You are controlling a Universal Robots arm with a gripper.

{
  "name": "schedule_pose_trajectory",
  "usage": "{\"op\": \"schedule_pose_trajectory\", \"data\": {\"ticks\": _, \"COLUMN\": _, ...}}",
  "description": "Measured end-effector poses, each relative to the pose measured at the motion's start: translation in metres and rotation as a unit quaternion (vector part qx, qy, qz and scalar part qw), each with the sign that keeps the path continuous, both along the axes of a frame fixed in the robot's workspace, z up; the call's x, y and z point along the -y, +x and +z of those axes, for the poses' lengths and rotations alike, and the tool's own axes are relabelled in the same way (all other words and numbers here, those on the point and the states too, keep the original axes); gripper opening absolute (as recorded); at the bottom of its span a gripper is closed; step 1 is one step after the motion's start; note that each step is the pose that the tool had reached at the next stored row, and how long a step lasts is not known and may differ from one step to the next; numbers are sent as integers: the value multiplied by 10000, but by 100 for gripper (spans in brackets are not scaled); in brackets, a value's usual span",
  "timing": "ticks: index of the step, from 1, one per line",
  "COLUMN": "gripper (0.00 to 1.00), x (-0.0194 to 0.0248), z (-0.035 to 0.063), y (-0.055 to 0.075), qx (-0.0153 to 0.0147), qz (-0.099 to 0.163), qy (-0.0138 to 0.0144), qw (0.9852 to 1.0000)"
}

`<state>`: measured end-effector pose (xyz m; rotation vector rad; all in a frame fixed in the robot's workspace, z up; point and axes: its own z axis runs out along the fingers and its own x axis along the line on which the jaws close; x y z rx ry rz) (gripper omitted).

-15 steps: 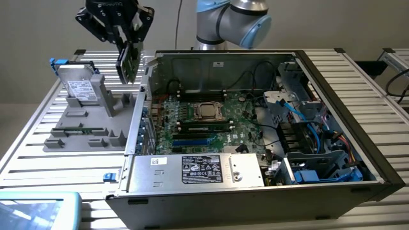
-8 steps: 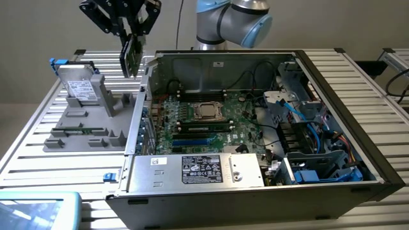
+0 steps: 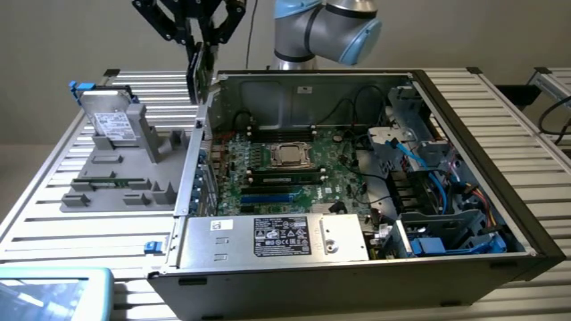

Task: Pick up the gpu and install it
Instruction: 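Pick up the gpu and move the gpu toward the slot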

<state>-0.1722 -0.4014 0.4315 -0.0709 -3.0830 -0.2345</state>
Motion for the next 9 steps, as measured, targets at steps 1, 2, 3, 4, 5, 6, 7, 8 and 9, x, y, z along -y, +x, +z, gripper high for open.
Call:
{"op": "schedule_pose_trajectory", "data": {"ticks": 1, "gripper": 28, "x": 0, "z": 0, "y": 47, "qx": -2, "qz": 0, "qy": 0, "qw": 10000}}
{"op": "schedule_pose_trajectory", "data": {"ticks": 2, "gripper": 28, "x": 0, "z": 0, "y": 91, "qx": -2, "qz": 0, "qy": 0, "qw": 10000}}
{"op": "schedule_pose_trajectory", "data": {"ticks": 3, "gripper": 28, "x": 0, "z": 0, "y": 136, "qx": -3, "qz": 0, "qy": 0, "qw": 10000}}
{"op": "schedule_pose_trajectory", "data": {"ticks": 4, "gripper": 28, "x": 0, "z": 0, "y": 181, "qx": -2, "qz": 0, "qy": 0, "qw": 10000}}
{"op": "schedule_pose_trajectory", "data": {"ticks": 5, "gripper": 28, "x": 0, "z": 0, "y": 228, "qx": -2, "qz": 0, "qy": 1, "qw": 10000}}
{"op": "schedule_pose_trajectory", "data": {"ticks": 6, "gripper": 28, "x": 0, "z": 0, "y": 274, "qx": -2, "qz": 0, "qy": 1, "qw": 10000}}
{"op": "schedule_pose_trajectory", "data": {"ticks": 7, "gripper": 28, "x": 0, "z": 0, "y": 319, "qx": -2, "qz": 0, "qy": 0, "qw": 10000}}
{"op": "schedule_pose_trajectory", "data": {"ticks": 8, "gripper": 28, "x": 0, "z": 0, "y": 364, "qx": -2, "qz": 0, "qy": 0, "qw": 10000}}
{"op": "schedule_pose_trajectory", "data": {"ticks": 9, "gripper": 28, "x": 0, "z": 0, "y": 409, "qx": -2, "qz": 0, "qy": 0, "qw": 10000}}
